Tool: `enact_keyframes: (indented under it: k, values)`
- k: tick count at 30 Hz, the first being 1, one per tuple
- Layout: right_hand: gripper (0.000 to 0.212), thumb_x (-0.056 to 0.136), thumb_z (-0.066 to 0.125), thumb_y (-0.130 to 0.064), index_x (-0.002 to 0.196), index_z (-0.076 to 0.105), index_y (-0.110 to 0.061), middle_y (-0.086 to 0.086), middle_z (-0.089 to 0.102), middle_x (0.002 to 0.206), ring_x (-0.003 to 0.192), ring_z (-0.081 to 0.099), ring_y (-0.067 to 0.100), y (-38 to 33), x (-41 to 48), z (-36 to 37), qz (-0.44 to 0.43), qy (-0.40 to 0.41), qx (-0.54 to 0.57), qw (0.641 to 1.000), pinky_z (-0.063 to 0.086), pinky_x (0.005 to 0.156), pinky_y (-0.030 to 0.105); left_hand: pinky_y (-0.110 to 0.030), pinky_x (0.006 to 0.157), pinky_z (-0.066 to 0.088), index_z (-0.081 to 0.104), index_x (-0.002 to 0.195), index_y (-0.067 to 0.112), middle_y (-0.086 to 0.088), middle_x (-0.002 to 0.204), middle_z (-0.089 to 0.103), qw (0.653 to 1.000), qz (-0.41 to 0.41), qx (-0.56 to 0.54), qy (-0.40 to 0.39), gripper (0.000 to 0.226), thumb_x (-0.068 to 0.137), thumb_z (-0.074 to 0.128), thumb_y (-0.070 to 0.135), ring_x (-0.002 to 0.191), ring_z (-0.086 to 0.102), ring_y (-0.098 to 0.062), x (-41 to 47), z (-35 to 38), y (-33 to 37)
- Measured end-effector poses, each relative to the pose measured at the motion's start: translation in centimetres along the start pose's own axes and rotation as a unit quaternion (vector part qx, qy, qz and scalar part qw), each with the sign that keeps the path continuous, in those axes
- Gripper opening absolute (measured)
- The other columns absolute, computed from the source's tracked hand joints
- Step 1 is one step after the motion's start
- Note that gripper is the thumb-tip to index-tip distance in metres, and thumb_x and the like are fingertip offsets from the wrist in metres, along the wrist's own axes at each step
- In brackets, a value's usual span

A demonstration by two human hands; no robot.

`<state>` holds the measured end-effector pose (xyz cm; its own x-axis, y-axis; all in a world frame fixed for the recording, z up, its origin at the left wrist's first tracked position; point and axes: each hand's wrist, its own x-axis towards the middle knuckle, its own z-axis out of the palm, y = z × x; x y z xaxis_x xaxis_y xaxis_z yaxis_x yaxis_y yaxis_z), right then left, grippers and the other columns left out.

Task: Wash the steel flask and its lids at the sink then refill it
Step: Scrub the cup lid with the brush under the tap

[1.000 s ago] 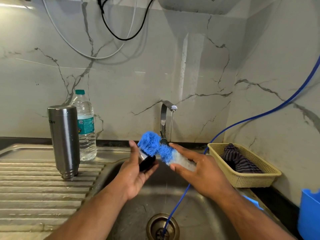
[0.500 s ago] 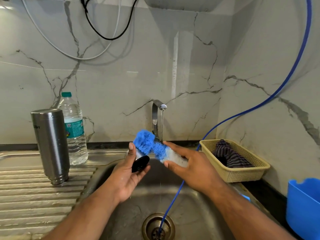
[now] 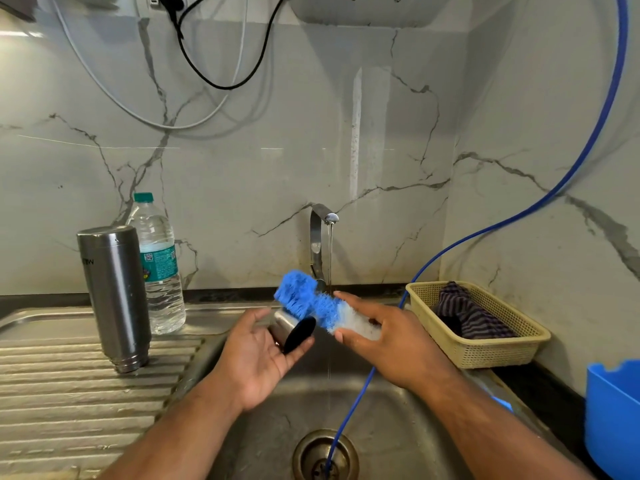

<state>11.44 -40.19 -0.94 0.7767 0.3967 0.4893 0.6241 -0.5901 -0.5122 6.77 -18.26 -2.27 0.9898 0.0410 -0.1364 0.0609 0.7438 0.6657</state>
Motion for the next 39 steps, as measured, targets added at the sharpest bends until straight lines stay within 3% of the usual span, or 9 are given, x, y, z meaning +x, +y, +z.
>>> enact_keyframes:
  k: [4, 8, 14, 18, 22, 28, 32, 36, 39]
  values:
    - [0.061, 0.086, 0.071, -0.059, 0.137, 0.041, -0.072, -0.023, 0.071, 0.122, 0.105, 0.064, -0.006, 0.4, -0.1, -0.4, 0.017, 0.015, 0.016, 1.000, 0.055, 0.096, 0.030, -0.036, 0.072, 0.065, 0.056, 0.131, -0.005, -0.030, 0.122, 0.069, 0.999, 0.012, 0.026, 0.018, 0.042, 0.104, 0.050, 0.026, 0.121, 0.061, -0.045, 0.2, 0.3, -0.2]
    - [0.059, 0.086, 0.076, -0.053, 0.136, 0.049, -0.067, -0.031, 0.068, 0.123, 0.107, 0.062, -0.015, 0.0, -0.1, -0.6, 0.003, 0.008, 0.050, 0.999, 0.054, 0.097, 0.023, -0.042, 0.084, 0.062, 0.064, 0.121, -0.002, -0.024, 0.117, 0.072, 0.996, 0.056, 0.060, 0.018, 0.044, 0.088, 0.065, 0.027, 0.106, 0.073, -0.032, -0.1, 0.6, -0.3]
    - [0.058, 0.086, 0.077, -0.049, 0.137, 0.052, -0.063, -0.029, 0.071, 0.117, 0.104, 0.066, -0.009, -0.5, -0.1, -0.2, -0.015, -0.002, 0.062, 0.998, 0.055, 0.093, 0.022, -0.039, 0.093, 0.059, 0.062, 0.126, -0.001, -0.021, 0.121, 0.072, 0.992, 0.082, 0.091, 0.007, 0.078, 0.066, 0.082, 0.044, 0.112, 0.071, -0.029, 0.1, 0.3, -0.6]
    - [0.060, 0.086, 0.074, -0.054, 0.138, 0.047, -0.066, -0.033, 0.066, 0.125, 0.104, 0.063, -0.011, 0.1, 0.0, -0.1, 0.007, -0.005, 0.030, 1.000, 0.055, 0.094, 0.024, -0.037, 0.086, 0.063, 0.061, 0.123, -0.002, -0.023, 0.113, 0.074, 0.991, 0.089, 0.090, 0.047, 0.074, 0.074, 0.067, 0.052, 0.104, 0.074, -0.031, 0.4, 0.3, -0.5]
    - [0.058, 0.087, 0.077, -0.048, 0.138, 0.053, -0.061, -0.032, 0.068, 0.119, 0.101, 0.063, -0.014, 0.1, -0.1, -0.5, 0.003, -0.010, 0.043, 0.999, 0.052, 0.090, 0.014, -0.046, 0.108, 0.048, 0.055, 0.133, -0.001, -0.025, 0.125, 0.069, 0.999, 0.044, 0.028, 0.004, 0.068, 0.094, 0.059, 0.055, 0.120, 0.066, -0.035, 0.2, 0.0, 0.0]
    - [0.059, 0.085, 0.075, -0.054, 0.137, 0.050, -0.065, -0.032, 0.067, 0.122, 0.102, 0.063, -0.012, 0.5, 0.0, -0.6, 0.009, -0.004, 0.051, 0.999, 0.054, 0.094, 0.021, -0.046, 0.092, 0.057, 0.055, 0.133, -0.006, -0.027, 0.128, 0.067, 0.999, 0.026, 0.019, -0.017, 0.049, 0.088, 0.062, 0.013, 0.124, 0.063, -0.037, 0.1, 0.0, 0.0]
    - [0.059, 0.085, 0.075, -0.054, 0.137, 0.050, -0.065, -0.029, 0.068, 0.122, 0.103, 0.062, -0.013, 0.3, 0.1, -0.8, 0.011, 0.007, 0.061, 0.998, 0.054, 0.092, 0.018, -0.042, 0.089, 0.060, 0.063, 0.123, -0.004, -0.023, 0.122, 0.071, 0.995, 0.062, 0.073, -0.009, 0.054, 0.077, 0.074, 0.022, 0.112, 0.071, -0.030, 0.3, -0.2, -0.1]
    - [0.058, 0.087, 0.077, -0.049, 0.139, 0.053, -0.060, -0.032, 0.067, 0.123, 0.108, 0.063, -0.013, 0.0, -0.1, -0.9, -0.007, -0.018, 0.083, 0.996, 0.053, 0.097, 0.020, -0.046, 0.089, 0.061, 0.068, 0.118, 0.002, -0.020, 0.115, 0.074, 0.988, 0.082, 0.126, -0.026, 0.094, 0.039, 0.102, 0.040, 0.105, 0.071, -0.031, 0.7, -0.9, -0.4]
    - [0.059, 0.083, 0.076, -0.055, 0.136, 0.052, -0.064, -0.033, 0.068, 0.119, 0.102, 0.064, -0.011, 0.4, 0.2, -1.1, 0.003, -0.003, 0.038, 0.999, 0.055, 0.094, 0.022, -0.045, 0.095, 0.058, 0.067, 0.121, 0.007, -0.016, 0.117, 0.074, 0.966, 0.128, 0.225, -0.022, 0.080, 0.052, 0.100, 0.033, 0.111, 0.071, -0.032, 0.9, -1.2, -0.5]
